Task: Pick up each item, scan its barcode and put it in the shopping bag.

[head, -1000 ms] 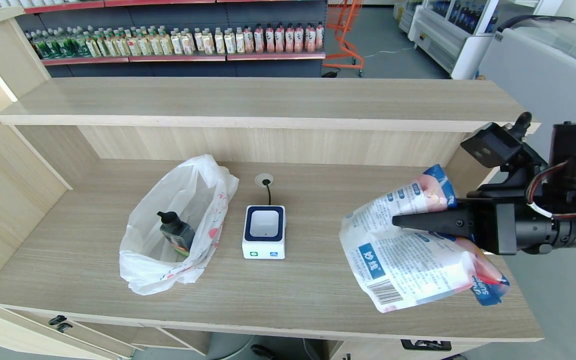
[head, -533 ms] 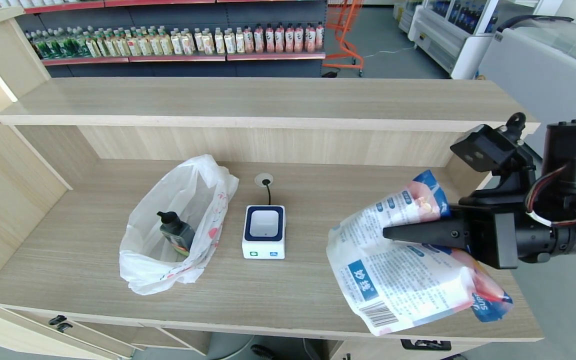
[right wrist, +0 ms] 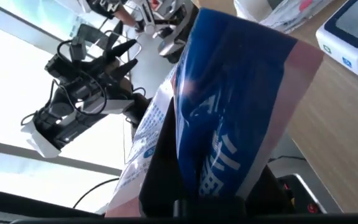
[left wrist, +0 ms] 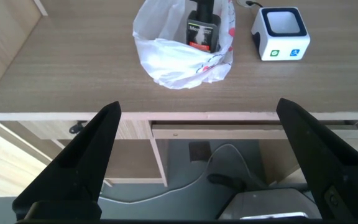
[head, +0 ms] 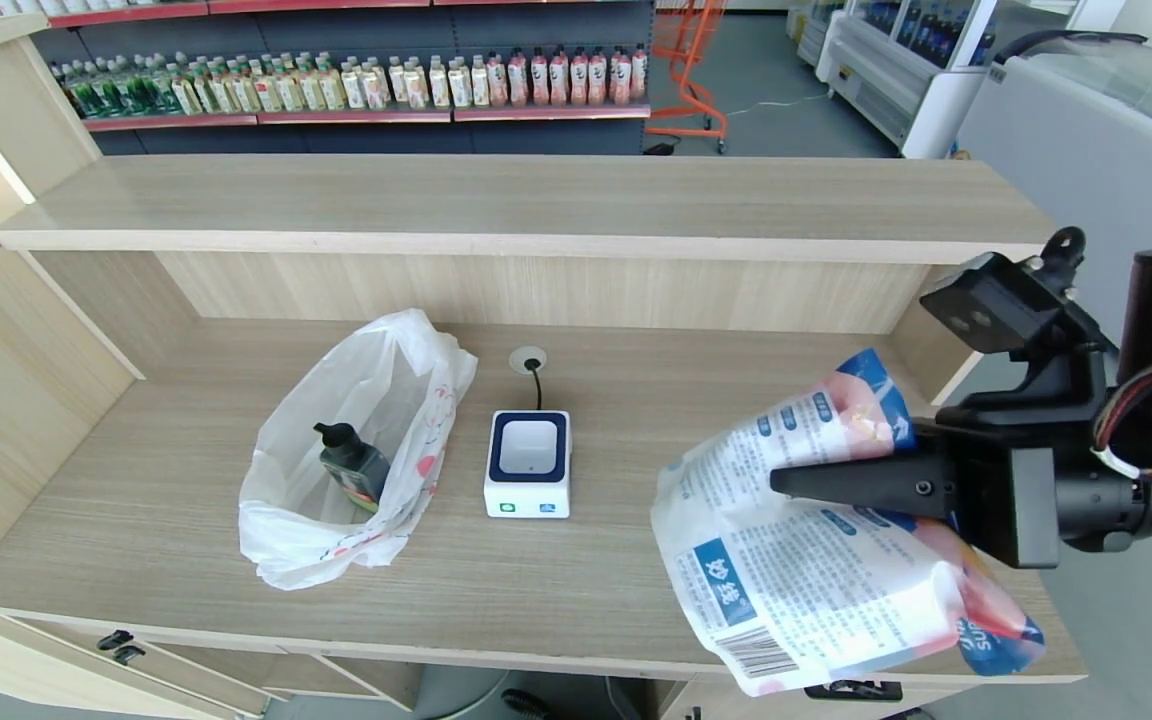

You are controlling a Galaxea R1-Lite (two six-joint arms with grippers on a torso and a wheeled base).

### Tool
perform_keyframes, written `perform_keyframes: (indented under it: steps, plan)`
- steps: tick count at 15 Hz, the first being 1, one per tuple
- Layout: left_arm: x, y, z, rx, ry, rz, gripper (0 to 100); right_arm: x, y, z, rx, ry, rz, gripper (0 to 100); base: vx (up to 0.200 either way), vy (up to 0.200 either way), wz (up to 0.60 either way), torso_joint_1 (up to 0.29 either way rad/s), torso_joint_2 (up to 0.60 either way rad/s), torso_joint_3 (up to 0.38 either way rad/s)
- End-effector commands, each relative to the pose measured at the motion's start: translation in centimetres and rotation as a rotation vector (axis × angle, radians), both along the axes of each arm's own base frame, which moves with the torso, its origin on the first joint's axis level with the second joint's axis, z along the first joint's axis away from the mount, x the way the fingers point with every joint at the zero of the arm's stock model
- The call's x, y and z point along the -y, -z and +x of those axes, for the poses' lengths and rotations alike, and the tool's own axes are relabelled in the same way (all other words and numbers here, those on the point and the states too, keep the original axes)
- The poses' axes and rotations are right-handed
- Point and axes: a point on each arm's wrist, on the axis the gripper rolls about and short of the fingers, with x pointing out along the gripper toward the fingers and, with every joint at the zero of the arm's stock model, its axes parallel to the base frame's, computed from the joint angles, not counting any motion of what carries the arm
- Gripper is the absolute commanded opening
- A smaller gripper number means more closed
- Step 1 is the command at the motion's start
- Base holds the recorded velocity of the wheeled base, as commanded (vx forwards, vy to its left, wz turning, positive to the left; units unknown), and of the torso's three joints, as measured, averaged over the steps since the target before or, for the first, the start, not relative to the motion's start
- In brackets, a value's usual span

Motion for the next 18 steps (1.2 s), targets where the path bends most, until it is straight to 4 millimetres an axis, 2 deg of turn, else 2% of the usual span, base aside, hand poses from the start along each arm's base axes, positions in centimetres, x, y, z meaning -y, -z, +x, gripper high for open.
perform_keyframes:
  steps: [1, 3, 18]
  plan:
    - [0.0, 0.0, 0.0, -0.002, 0.000, 0.001, 100, -0.3, -0.3, -0.3, -0.075, -0.003, 0.021, 0, 0.000, 0.000, 0.00, 0.000, 0.00, 0.000]
    - [0.0, 0.0, 0.0, -0.002, 0.000, -0.001, 100, -0.4, -0.4, -0.1, -0.162, 0.030, 0.039, 0, 0.000, 0.000, 0.00, 0.000, 0.00, 0.000]
    - [0.0, 0.0, 0.0, -0.002, 0.000, -0.001, 100, -1.9, -0.2, -0.5, -0.215, -0.010, 0.038, 0, 0.000, 0.000, 0.00, 0.000, 0.00, 0.000]
